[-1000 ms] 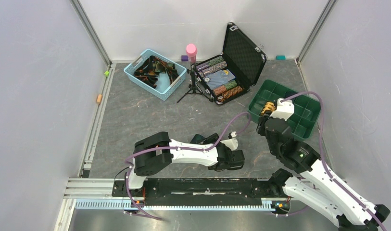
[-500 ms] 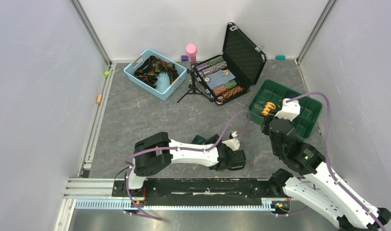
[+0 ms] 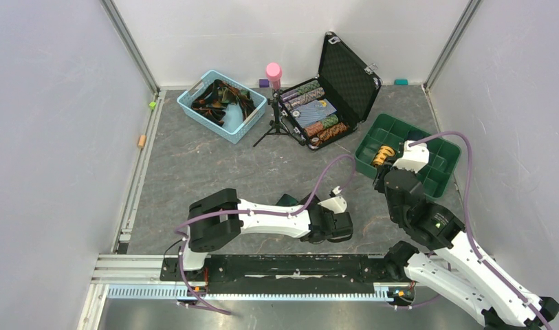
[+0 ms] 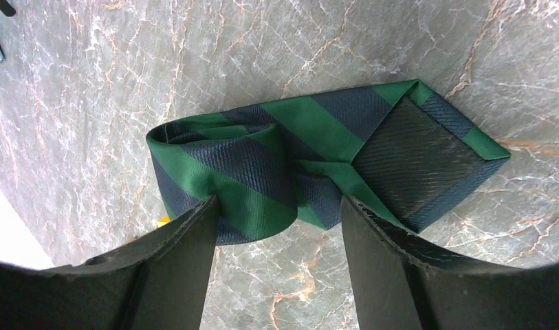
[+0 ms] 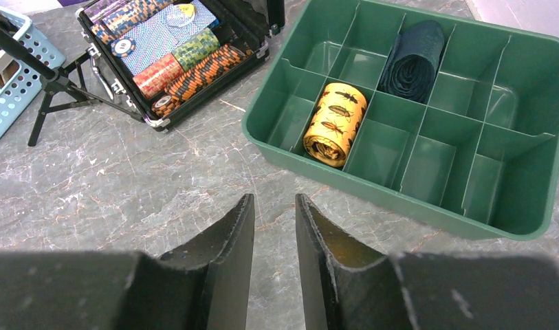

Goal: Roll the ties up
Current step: Roll the tie at the center of the board.

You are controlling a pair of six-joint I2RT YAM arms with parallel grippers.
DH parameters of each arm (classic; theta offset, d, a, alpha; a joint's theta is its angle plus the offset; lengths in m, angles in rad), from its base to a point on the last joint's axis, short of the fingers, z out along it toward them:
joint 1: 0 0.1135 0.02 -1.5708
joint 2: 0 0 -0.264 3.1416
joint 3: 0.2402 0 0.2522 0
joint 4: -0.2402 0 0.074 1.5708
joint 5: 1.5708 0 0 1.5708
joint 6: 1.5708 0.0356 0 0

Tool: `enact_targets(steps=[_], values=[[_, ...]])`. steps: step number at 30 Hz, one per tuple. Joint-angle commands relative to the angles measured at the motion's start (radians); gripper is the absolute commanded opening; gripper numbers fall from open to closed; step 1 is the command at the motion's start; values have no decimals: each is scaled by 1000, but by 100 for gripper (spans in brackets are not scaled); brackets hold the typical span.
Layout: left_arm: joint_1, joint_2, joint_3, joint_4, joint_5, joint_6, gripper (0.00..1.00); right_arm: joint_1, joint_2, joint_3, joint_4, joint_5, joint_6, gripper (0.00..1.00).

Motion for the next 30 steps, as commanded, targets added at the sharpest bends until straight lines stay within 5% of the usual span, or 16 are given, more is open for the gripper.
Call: enact_targets(steps=[1, 15, 22, 30], values=[[-4, -26, -20, 70, 67, -62, 71, -1, -3, 16, 10, 14, 7, 34], [11, -262, -133, 218, 23, -49, 71, -1, -17, -6, 65, -28, -3, 35], [33, -528, -325, 472, 90, 31, 71, -1, -21, -43, 116, -74, 7, 35], [344, -795, -545, 665, 400, -32, 73, -1, 112, -113, 269, -347, 39, 30]])
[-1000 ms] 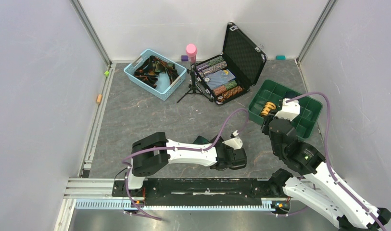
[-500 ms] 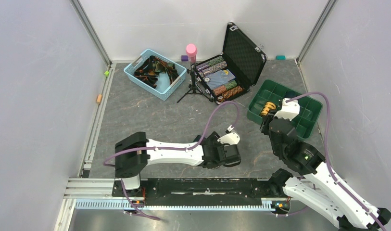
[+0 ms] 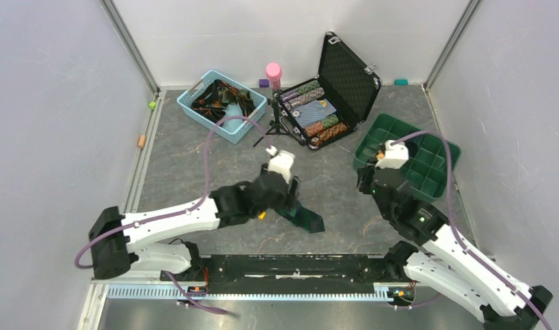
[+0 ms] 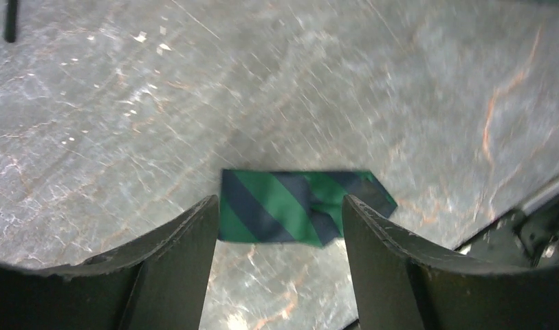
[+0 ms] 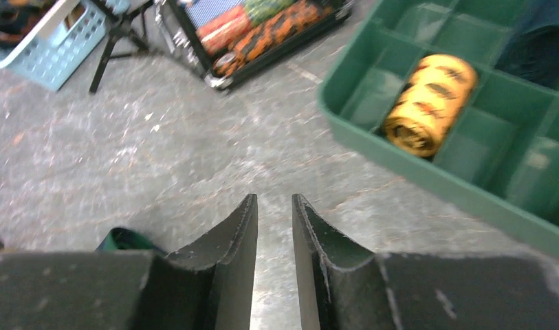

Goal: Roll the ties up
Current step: Roll the tie at the center of the board.

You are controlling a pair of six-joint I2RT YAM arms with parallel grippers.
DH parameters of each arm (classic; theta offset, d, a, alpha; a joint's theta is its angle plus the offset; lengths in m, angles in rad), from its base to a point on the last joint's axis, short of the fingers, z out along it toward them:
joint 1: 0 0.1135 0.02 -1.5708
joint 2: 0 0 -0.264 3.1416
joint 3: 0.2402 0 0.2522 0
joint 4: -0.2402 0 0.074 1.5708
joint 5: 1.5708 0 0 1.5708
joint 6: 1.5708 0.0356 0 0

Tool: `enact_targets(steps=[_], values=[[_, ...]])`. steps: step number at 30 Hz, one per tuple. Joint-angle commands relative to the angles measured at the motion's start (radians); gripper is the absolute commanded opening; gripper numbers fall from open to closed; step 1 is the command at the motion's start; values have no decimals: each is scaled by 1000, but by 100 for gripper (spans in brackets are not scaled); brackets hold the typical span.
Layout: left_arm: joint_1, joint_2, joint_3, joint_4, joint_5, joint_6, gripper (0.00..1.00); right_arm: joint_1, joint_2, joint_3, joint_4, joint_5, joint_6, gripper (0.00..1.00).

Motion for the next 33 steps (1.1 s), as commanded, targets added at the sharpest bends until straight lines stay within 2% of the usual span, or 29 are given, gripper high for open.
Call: enact_targets(steps=[1, 6, 8, 10, 17, 33], values=[[185, -96, -103, 176, 212, -46, 73, 0, 105, -45, 174, -248, 52, 30], [421, -141, -238, 334, 498, -151, 73, 12, 245, -180, 473, -529, 219, 26], [500, -139, -300, 429, 596, -197, 73, 36, 318, -200, 563, -588, 270, 25], [534, -130, -336, 475, 641, -214, 73, 73, 384, -198, 629, -616, 300, 25], [560, -64, -413, 580, 715, -223, 74, 153, 551, -164, 757, -674, 356, 25], [568, 97, -465, 715, 778, -188, 75, 158, 631, -188, 760, -696, 393, 24]])
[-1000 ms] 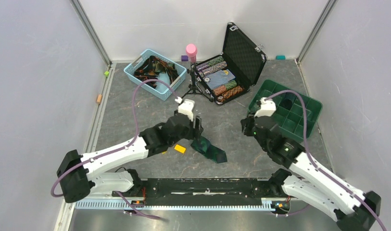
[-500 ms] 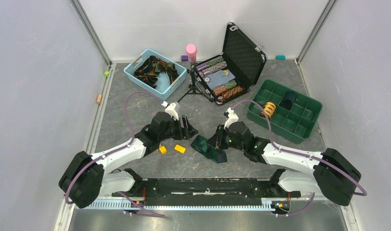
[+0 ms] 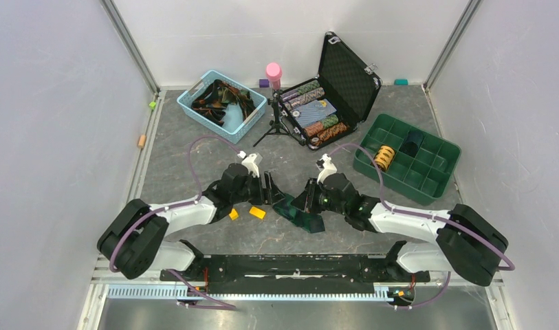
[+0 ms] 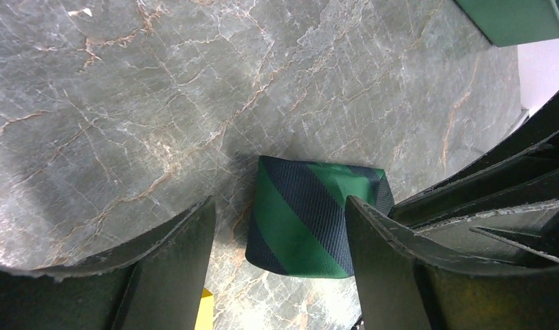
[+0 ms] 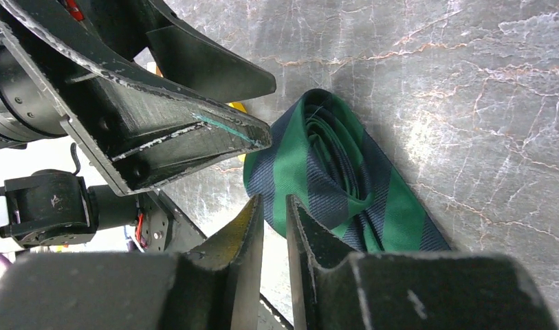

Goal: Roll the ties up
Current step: Roll the tie at the center of the board.

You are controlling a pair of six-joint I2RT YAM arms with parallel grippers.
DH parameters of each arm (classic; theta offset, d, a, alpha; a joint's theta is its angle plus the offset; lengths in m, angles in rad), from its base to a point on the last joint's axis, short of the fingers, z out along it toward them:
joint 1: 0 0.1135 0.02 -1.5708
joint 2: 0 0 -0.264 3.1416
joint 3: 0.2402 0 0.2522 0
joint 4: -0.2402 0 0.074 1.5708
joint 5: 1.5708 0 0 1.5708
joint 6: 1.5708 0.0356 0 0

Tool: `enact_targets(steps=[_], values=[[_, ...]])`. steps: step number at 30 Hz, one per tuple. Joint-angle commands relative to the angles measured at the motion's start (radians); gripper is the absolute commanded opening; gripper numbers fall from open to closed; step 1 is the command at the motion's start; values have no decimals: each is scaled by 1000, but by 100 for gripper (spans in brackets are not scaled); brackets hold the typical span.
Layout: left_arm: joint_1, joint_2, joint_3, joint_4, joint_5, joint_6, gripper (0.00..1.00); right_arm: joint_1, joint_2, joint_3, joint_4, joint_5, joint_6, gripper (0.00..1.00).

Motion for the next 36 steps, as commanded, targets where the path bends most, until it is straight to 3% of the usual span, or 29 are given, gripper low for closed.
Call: enact_targets(steps=[1, 20, 36], values=[[7, 32, -8, 90, 43, 5, 75, 4, 17, 15, 11, 4, 9, 24], [7, 130, -44, 223, 206, 6, 80, 5, 62, 10, -71, 28, -14, 23], [7, 202, -48, 249, 295, -40, 77, 6, 42, -12, -87, 42, -23, 23]])
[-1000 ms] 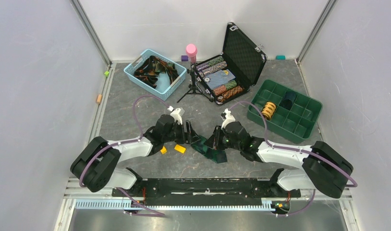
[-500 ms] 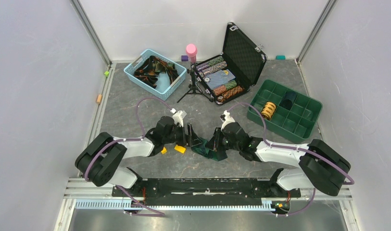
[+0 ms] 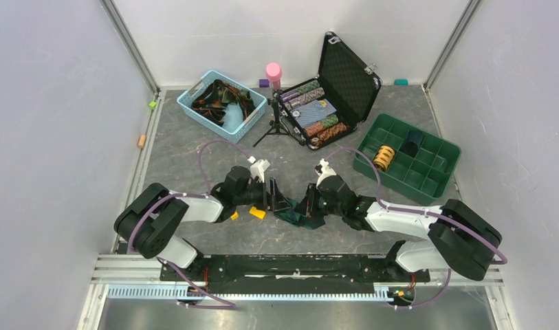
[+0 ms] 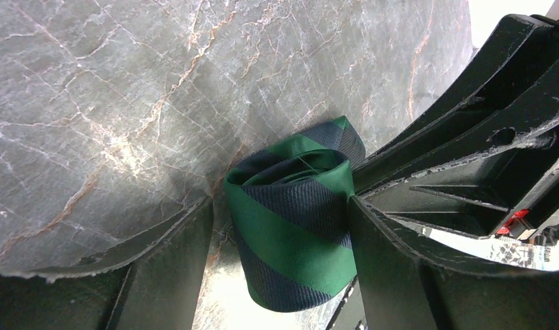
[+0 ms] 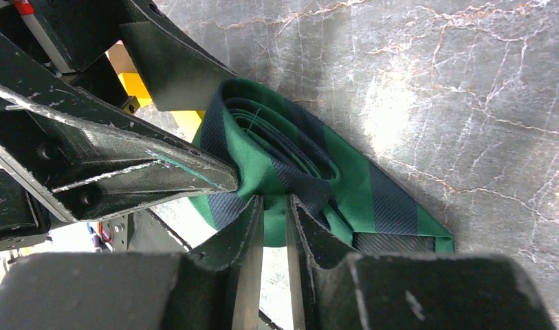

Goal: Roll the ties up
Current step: Roll the tie at the center of the board.

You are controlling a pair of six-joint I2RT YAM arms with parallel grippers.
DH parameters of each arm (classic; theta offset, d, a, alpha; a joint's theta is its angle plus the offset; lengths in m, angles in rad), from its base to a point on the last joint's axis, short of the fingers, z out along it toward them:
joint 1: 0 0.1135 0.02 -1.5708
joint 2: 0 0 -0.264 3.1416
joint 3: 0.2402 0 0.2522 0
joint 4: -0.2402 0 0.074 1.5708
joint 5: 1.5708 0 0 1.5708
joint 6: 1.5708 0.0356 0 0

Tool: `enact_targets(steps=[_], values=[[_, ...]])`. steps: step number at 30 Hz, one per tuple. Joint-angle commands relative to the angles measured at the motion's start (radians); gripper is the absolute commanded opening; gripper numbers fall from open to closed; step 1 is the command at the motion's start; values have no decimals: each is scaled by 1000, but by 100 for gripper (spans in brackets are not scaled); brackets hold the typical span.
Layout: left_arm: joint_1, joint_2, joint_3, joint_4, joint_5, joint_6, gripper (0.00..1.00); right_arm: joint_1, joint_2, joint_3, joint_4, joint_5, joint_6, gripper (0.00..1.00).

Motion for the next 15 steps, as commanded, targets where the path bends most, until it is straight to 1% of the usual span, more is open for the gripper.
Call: enact_targets(steps=[1, 10, 12, 15], values=[[-1, 21, -7, 7, 57, -38, 77, 6, -17, -13, -10, 30, -19, 23], [-2, 5, 14, -97, 35, -76, 77, 6, -19, -23, -5, 32, -22, 23], [-2, 0, 25, -133, 20, -81, 79, 7, -18, -22, -3, 32, -22, 23], [-2, -16, 23, -143, 4, -109, 81, 5, -17, -22, -3, 31, -23, 23]])
